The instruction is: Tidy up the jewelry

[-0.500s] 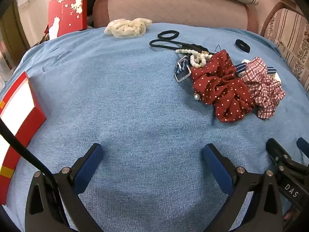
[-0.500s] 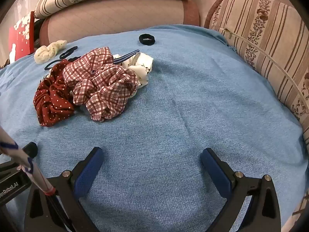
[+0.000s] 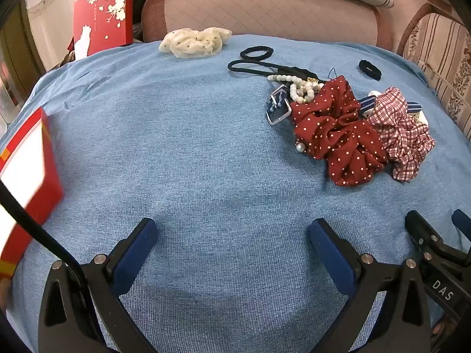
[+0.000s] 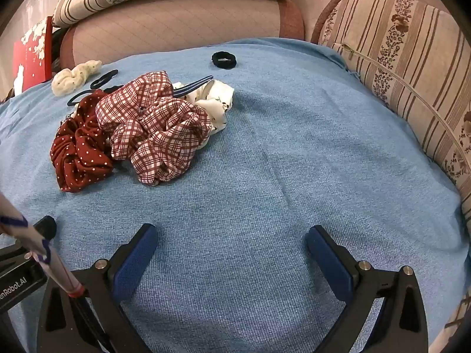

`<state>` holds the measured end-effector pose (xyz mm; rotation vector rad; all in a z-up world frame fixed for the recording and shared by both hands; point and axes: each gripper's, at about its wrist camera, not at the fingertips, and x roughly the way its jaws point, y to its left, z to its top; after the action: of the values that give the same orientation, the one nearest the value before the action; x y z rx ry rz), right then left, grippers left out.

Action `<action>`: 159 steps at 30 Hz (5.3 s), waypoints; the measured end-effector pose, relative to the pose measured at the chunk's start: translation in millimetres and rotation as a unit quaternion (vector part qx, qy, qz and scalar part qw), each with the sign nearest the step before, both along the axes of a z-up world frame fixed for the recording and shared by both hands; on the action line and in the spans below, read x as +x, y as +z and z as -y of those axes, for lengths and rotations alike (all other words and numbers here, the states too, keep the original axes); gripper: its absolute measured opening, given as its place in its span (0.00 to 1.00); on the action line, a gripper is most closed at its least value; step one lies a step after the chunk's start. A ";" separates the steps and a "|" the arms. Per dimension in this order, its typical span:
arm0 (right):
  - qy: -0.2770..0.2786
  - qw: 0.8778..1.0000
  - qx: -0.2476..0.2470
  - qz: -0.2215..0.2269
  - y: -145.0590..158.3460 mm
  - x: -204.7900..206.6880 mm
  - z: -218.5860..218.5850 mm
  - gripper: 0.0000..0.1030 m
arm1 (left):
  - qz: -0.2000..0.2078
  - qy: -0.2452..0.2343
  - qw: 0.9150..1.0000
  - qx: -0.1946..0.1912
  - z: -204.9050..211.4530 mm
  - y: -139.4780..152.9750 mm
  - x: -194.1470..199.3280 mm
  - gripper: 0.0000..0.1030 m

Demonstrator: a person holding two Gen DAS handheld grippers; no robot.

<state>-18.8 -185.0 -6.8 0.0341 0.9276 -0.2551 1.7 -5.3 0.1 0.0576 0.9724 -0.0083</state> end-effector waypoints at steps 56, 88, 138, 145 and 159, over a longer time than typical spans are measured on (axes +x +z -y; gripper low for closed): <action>0.022 0.998 0.003 0.058 60.3 -23.7 -42.2 0.94 | 0.004 0.067 0.992 -0.103 -152.5 27.3 -50.6 0.94; 0.023 0.992 0.038 0.115 104.2 -30.8 -11.5 0.88 | 0.162 0.023 0.983 0.083 -104.8 120.4 -93.5 0.99; 0.132 0.951 0.275 0.043 70.6 29.1 -3.9 0.10 | 0.010 -0.055 0.990 -0.133 -97.4 88.4 -22.1 0.08; 0.166 0.953 0.249 0.048 82.7 5.3 -54.5 0.10 | 0.052 0.047 0.990 -0.120 -201.9 108.0 -44.7 0.08; 0.335 0.912 0.238 0.002 115.5 -4.7 -271.1 0.10 | 0.025 0.232 0.967 -0.099 -404.5 76.7 -29.7 0.08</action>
<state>-23.5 86.0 108.7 0.1619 0.9280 0.6139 -28.0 399.2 76.8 -0.3541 0.9124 0.3245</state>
